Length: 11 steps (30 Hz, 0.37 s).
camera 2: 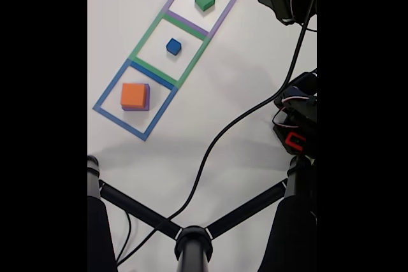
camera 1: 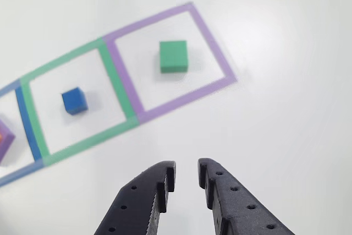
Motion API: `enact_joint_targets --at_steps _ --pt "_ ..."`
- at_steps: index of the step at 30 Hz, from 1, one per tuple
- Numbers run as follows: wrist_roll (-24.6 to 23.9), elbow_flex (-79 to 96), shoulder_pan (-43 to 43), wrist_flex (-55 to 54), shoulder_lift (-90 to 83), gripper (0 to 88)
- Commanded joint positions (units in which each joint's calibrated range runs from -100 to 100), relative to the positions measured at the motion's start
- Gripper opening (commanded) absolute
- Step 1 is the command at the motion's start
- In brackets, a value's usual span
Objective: Tower of hanoi
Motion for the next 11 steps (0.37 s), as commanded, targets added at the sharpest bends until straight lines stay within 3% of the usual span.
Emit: enact_joint_targets --at_steps 1,11 --pt "0.0 9.01 2.23 -7.93 -4.38 4.4" --pt "0.0 38.72 7.49 -38.13 -6.62 27.6"
